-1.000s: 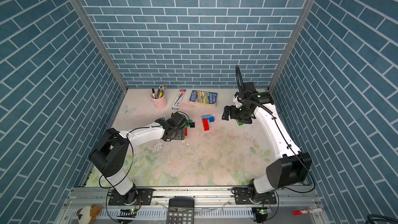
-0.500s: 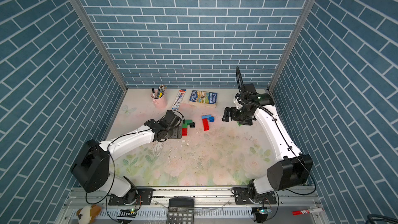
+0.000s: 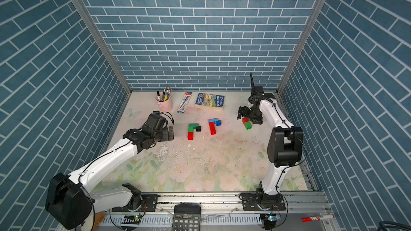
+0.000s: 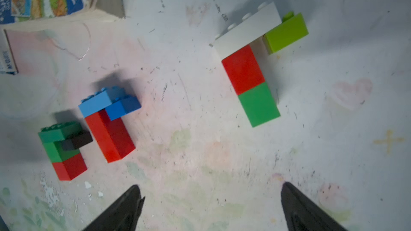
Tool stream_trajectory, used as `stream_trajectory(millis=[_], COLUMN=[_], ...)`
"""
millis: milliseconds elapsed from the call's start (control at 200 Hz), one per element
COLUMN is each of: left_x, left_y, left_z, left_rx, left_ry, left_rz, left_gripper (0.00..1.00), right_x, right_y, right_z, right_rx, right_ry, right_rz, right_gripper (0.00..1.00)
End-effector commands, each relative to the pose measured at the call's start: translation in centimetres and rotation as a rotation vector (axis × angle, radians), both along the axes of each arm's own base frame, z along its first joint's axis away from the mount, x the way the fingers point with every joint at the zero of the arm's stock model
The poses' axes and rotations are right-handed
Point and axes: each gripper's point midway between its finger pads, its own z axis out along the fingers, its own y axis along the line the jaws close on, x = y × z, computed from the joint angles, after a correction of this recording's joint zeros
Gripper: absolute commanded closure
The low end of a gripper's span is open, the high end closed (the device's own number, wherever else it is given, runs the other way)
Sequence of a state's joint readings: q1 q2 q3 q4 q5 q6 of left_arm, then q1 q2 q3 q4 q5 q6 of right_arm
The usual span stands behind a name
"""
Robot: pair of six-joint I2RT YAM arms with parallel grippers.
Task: Assemble the letter r with lego
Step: Adjust the lego brick at the center of the board.
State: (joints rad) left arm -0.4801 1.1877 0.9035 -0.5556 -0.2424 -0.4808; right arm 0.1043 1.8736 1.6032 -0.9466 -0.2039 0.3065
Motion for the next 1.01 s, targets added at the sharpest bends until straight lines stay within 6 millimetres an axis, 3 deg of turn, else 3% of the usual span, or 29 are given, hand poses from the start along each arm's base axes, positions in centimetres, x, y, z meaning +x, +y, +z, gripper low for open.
stream_trajectory(millis=[0, 315, 725, 1000], left_x=[-0.8, -0.4, 2.1, 3.2], left_y=[1.6, 3.9, 4.8, 4.9], left_z=[-0.1, 0.8, 1.2, 1.4], left_rx=[0.026, 0.022, 0.017, 0.005], left_ry=[0.008, -0.003, 0.0, 0.0], left_rz=[0.006, 0.036, 0.031, 0.013], left_gripper=[0.0, 0.0, 0.0, 0.0], right_x=[3.1, 5.2, 4.1, 3.2], right_y=[-1.0, -1.6, -0.1, 1.3], right_z=[0.0, -3.5, -6.0, -6.3], right_rx=[-0.013, 0.043, 0.139, 0.153], right_ry=[-0.074, -0.035, -0.006, 0.005], right_rz=[0.0, -0.014, -0.085, -0.087], right_gripper=[0.02, 0.02, 0.04, 0.05])
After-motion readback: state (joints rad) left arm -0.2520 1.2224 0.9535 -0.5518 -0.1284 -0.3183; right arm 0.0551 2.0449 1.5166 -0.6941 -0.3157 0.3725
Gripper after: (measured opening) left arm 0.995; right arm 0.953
